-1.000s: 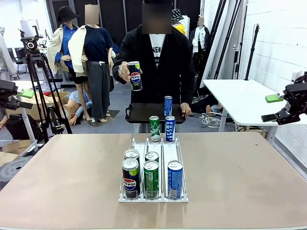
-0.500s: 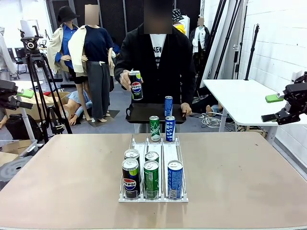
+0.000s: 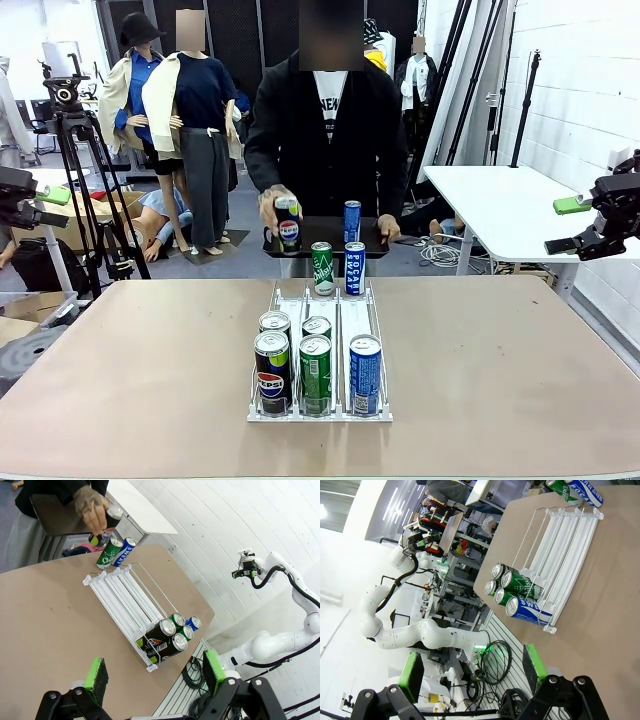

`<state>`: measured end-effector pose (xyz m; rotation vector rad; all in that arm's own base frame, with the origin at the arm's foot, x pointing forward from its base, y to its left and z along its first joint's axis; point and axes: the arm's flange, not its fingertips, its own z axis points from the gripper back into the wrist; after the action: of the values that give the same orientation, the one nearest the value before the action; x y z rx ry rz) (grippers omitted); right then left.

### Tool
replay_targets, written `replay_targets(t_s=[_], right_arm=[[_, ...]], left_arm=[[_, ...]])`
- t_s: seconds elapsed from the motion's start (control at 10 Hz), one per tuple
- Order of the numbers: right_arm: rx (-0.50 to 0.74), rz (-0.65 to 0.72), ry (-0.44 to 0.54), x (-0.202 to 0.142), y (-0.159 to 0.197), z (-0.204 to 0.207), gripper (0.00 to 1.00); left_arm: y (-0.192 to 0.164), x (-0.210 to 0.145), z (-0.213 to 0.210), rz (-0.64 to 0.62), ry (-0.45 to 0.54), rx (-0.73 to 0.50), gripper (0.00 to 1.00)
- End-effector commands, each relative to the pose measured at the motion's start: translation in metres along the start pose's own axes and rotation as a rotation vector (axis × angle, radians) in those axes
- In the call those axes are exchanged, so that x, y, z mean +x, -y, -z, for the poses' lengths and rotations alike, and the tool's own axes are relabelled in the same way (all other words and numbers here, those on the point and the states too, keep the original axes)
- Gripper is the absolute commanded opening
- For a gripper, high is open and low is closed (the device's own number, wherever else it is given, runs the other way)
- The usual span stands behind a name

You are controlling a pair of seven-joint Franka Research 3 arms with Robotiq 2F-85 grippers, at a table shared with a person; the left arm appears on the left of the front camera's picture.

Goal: Retrieve and hand over the desired beverage to the person.
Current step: Pick up another can of the same type that the person held from the Automatic Can Dispenser.

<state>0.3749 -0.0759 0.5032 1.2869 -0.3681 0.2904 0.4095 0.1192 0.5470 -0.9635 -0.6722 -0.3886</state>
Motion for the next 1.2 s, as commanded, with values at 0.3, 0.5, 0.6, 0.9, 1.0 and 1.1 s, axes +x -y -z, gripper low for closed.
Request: replay_targets(t_s=[0.3, 0.5, 0.6, 0.9, 1.0, 1.1], right_arm=[[0.002, -0.003, -0.005, -0.0051, -0.0004, 0.0018, 1.0], [0.002, -0.003, -0.005, -0.0051, -0.0004, 0.0018, 1.0], [0.002, -0.003, -0.005, -0.0051, -0.0004, 0.0018, 1.0], [0.002, -0.003, -0.005, -0.0051, -0.0004, 0.0018, 1.0], [0.002, -0.003, -0.005, -0.0051, -0.0004, 0.0018, 1.0], [0.002, -0.003, -0.005, -0.0051, -0.0004, 0.0018, 1.0]], left_arm=[[0.0015, 0.0001, -0.0005, -0.003, 0.012, -0.014, 1.0], [0.0015, 0.0001, -0.0005, -0.003, 0.012, -0.014, 1.0], [0.0015, 0.0001, -0.0005, -0.003, 0.012, -0.014, 1.0], [0.0015, 0.0001, -0.0005, -0.003, 0.012, -0.014, 1.0], [0.0015, 0.0001, -0.0005, -0.003, 0.012, -0.014, 1.0], [0.0015, 0.0001, -0.0005, -0.003, 0.012, -0.014, 1.0]])
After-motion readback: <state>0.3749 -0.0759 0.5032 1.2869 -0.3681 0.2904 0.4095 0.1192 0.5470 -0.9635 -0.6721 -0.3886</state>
